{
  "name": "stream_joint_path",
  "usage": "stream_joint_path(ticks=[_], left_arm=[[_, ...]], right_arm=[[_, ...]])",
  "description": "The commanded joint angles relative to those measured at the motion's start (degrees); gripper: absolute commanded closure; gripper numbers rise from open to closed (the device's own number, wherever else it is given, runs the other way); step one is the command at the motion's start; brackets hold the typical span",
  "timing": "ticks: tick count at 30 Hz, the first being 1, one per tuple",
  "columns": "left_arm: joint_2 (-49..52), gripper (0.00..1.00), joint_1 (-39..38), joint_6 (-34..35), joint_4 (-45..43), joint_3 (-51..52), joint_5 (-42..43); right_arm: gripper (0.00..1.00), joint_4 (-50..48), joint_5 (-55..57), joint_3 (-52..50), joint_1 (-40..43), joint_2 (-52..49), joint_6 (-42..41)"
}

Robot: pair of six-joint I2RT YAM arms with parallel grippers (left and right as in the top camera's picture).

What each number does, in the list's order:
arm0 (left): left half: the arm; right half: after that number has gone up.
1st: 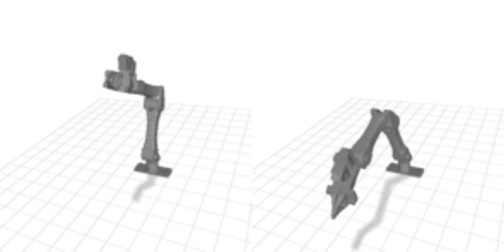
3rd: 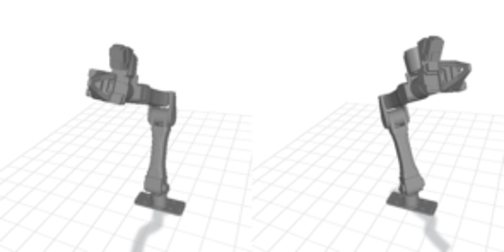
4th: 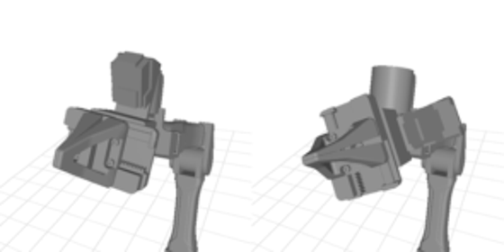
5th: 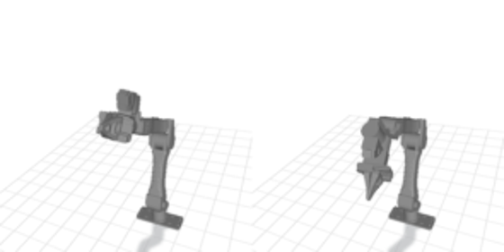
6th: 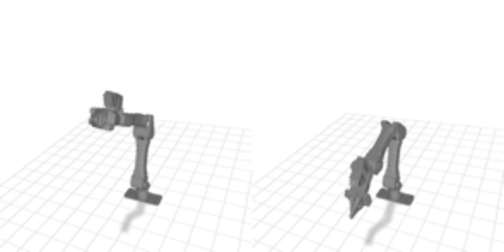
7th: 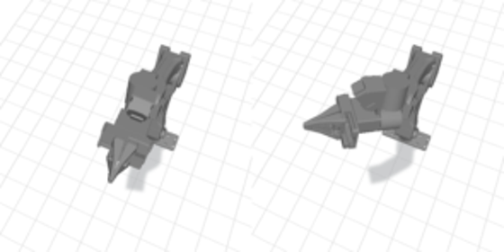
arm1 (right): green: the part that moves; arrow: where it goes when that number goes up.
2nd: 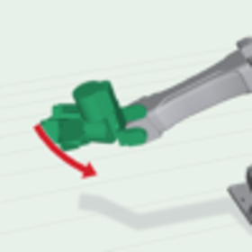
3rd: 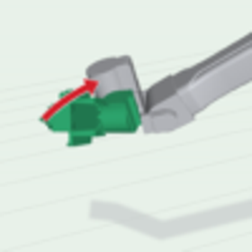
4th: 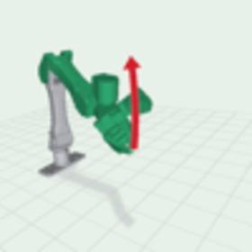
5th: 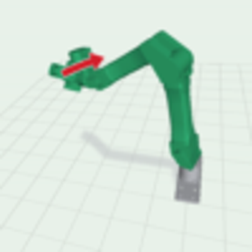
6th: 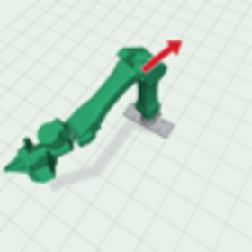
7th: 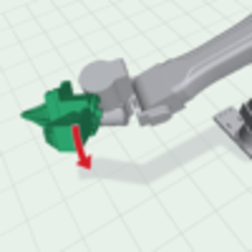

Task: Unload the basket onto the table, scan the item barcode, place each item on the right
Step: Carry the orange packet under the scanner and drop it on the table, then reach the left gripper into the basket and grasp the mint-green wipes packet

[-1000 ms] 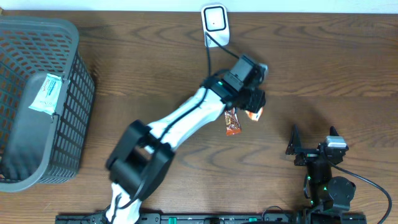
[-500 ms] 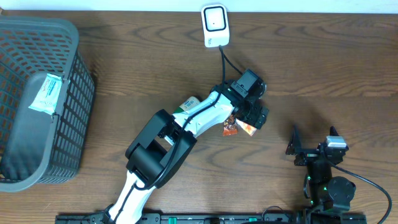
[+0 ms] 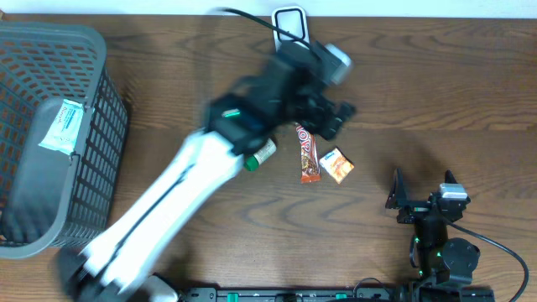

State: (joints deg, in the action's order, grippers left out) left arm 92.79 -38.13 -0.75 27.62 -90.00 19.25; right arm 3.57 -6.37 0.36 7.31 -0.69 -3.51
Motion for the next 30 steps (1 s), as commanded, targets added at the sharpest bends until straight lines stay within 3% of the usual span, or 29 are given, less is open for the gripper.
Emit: stream_joint_path(ticks=[1, 5, 7, 13, 17, 20, 30], left_arm=[[-11.21, 0.02, 7.26, -6.32, 4.42, -0.37, -15.04], [-17.49, 0.02, 18.27, -5.35, 7.37, -0.37, -25.33], [-19.47, 0.02, 26.62, -1.36, 9.16, -0.37, -28.06], [-19.63, 0.02, 52.68, 15.17, 16.57, -0.35, -27.23], [-17.84, 0.02, 63.98, 21.64, 19.54, 0.0, -27.19], [-15.56, 0.02, 67.58, 18.21, 19.43, 0.35, -27.21], [-0.79, 0.02, 68.61, -9.25, 19.74, 0.55, -27.21]], right_arm=[[0.01, 0.17, 0.07, -0.04, -0.61, 0.26, -0.72], [0.01, 0.15, 0.07, -0.04, -0.61, 0.26, -0.7], [0.01, 0.17, 0.09, -0.04, -0.61, 0.26, -0.72], [0.01, 0.17, 0.07, -0.04, -0.61, 0.26, -0.7], [0.01, 0.17, 0.09, -0.04, -0.61, 0.26, -0.72], [0.01, 0.17, 0.07, -0.04, -0.61, 0.26, -0.72], [0.01, 0.17, 0.07, -0.04, -0.61, 0.26, -0.72]])
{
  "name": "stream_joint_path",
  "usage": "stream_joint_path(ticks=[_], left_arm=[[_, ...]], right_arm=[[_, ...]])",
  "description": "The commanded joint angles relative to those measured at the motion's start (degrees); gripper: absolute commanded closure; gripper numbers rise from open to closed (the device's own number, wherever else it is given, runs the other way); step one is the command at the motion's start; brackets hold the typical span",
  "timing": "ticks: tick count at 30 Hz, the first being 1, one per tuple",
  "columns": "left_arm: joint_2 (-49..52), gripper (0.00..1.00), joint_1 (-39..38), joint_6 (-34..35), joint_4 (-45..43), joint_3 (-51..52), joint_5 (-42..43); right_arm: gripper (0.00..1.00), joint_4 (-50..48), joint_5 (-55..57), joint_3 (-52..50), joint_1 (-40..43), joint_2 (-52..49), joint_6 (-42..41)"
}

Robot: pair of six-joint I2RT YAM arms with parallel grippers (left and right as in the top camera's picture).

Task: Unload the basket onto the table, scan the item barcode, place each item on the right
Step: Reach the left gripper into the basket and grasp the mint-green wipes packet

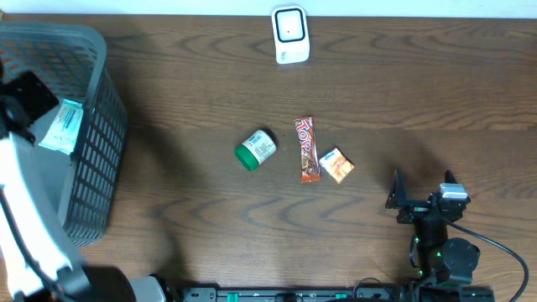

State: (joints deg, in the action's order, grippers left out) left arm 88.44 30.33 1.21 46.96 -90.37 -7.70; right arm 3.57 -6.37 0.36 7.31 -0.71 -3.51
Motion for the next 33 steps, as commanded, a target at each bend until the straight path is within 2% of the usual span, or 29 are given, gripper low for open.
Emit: stream_joint_path(ticks=[1, 6, 12, 19, 27, 33], left_arm=[[5.11, 0.02, 0.15, -13.55, 0.39, 0.92, -0.26], [10.84, 0.02, 0.15, -24.22, 1.05, 0.92, -0.31], [15.98, 0.02, 0.31, -31.45, -0.85, 0.92, -0.26], [24.3, 0.02, 0.31, -50.05, -3.52, 0.92, -0.28], [31.34, 0.02, 0.7, -50.27, -11.28, 0.92, -0.28], [32.61, 0.02, 1.66, -50.27, -16.28, 0.92, 1.29]], right_arm=[[0.01, 0.15, 0.07, -0.04, -0.61, 0.28, -0.72], [0.01, 0.17, 0.07, -0.04, -0.61, 0.28, -0.72], [0.01, 0.17, 0.07, -0.04, -0.61, 0.28, -0.72], [0.01, 0.17, 0.07, -0.04, -0.61, 0.28, -0.72], [0.01, 0.17, 0.07, -0.04, -0.61, 0.28, -0.72], [0.01, 0.17, 0.07, -0.04, -0.61, 0.28, -0.7]])
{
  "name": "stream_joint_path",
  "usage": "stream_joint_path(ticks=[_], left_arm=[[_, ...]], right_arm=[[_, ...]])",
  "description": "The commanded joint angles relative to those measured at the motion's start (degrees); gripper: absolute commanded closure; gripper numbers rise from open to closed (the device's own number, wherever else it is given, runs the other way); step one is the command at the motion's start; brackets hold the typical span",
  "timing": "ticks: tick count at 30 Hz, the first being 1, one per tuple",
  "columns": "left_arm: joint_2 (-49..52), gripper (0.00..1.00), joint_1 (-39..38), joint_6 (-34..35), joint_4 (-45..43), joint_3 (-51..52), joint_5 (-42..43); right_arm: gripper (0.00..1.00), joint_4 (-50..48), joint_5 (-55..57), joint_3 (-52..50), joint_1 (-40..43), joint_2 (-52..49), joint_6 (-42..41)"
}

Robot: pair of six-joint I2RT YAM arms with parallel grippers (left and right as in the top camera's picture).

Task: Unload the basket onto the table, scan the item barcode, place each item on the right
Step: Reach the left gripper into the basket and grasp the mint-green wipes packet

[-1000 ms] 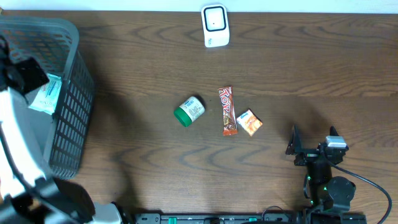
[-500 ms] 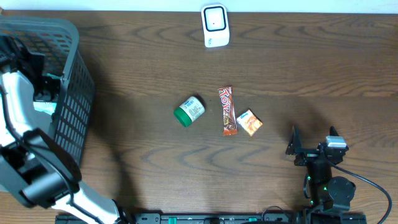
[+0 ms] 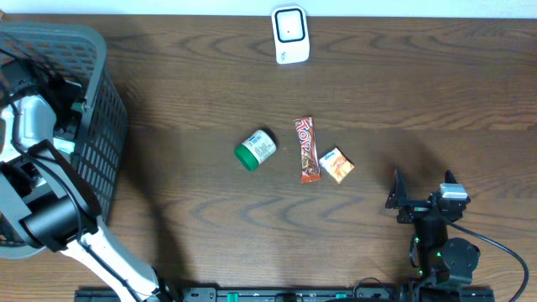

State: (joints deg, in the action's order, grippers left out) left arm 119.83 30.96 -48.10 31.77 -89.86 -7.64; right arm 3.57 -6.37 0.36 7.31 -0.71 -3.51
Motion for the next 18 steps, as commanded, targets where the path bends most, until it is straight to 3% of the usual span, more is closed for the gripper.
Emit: stream_joint_path(ticks=[1, 10, 18], left_arm=[[1.25, 0.02, 1.4, -0.94, -1.31, 0.42, 3.04], [1.81, 0.02, 5.07, 1.9, -1.03, 0.5, 17.75], [3.91, 0.01, 7.28, 1.86, -1.05, 0.5, 20.52]], right_arm=[[0.01, 0.17, 0.07, -0.04, -0.61, 0.28, -0.72], [0.01, 0.17, 0.07, -0.04, -0.61, 0.28, -0.72], [0.01, 0.17, 0.07, -0.04, -0.61, 0.28, -0.72]])
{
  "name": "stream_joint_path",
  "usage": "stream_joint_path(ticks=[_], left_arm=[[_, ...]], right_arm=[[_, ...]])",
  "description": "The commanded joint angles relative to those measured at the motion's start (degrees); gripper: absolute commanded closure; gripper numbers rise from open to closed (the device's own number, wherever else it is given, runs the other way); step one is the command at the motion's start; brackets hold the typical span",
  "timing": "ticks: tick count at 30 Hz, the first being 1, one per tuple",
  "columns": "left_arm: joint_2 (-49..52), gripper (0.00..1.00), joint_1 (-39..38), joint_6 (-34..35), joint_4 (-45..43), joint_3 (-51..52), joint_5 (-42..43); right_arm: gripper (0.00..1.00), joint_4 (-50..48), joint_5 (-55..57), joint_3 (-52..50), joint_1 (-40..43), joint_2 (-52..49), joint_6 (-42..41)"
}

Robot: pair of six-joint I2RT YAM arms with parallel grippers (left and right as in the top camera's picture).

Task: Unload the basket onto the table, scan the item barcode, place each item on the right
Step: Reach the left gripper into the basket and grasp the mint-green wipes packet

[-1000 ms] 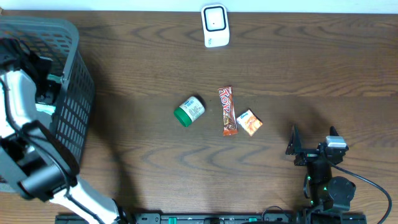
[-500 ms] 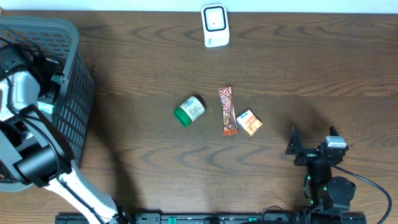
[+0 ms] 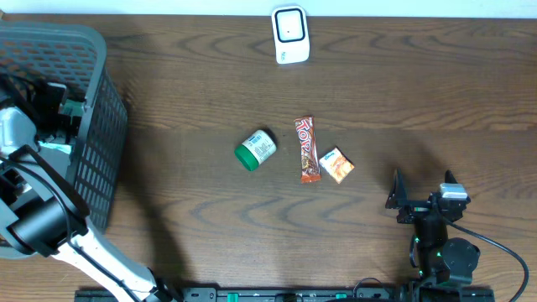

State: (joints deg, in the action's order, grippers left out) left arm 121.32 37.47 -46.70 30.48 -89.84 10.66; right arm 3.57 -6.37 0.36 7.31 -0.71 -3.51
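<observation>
The white barcode scanner (image 3: 289, 35) stands at the far middle of the table. A green-capped bottle (image 3: 255, 150), a brown candy bar (image 3: 307, 149) and a small orange packet (image 3: 337, 165) lie mid-table. My left gripper (image 3: 52, 105) is down inside the grey basket (image 3: 105, 143), over a white-and-teal packet (image 3: 77, 109) that it mostly hides. Whether its fingers hold the packet cannot be made out. My right gripper (image 3: 421, 186) rests at the near right, its fingers apart and empty.
The basket's tall mesh walls fill the left edge of the table, and my left arm reaches over its near side. Cables run along the front edge by the right arm's base (image 3: 445, 260).
My left gripper has shifted slightly toward the far left inside the basket, still over the white-and-teal packet. The items on the table and the right arm have not moved.
At first my left arm stretched across the table with its gripper near the scanner, while the white-and-teal packet lay in the basket. Then the arm was over at the basket's left side. After that its gripper was down in the basket at the packet, where it remains.
</observation>
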Motion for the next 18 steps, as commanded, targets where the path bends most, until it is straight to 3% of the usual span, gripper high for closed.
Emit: stream_joint_path(ticks=[1, 2, 7, 10, 18], left_arm=[[2.86, 0.01, 0.94, 0.48, 0.26, 0.48, 2.23], [3.48, 0.04, 1.11, 0.48, 0.26, 0.52, 2.23], [5.46, 0.43, 1.36, 0.48, 0.35, 0.52, 2.23], [5.57, 0.61, 1.36, 0.55, 0.35, 0.52, 2.23], [3.21, 0.69, 1.36, 9.16, 0.26, 0.46, 2.23]], right_arm=[[0.01, 0.17, 0.09, -0.04, -0.61, 0.28, -0.72], [0.01, 0.17, 0.07, -0.04, -0.61, 0.28, -0.72], [0.01, 0.17, 0.07, -0.04, -0.61, 0.28, -0.72], [0.01, 0.17, 0.07, -0.04, -0.61, 0.28, -0.7], [0.01, 0.15, 0.07, -0.04, -0.61, 0.28, -0.72]])
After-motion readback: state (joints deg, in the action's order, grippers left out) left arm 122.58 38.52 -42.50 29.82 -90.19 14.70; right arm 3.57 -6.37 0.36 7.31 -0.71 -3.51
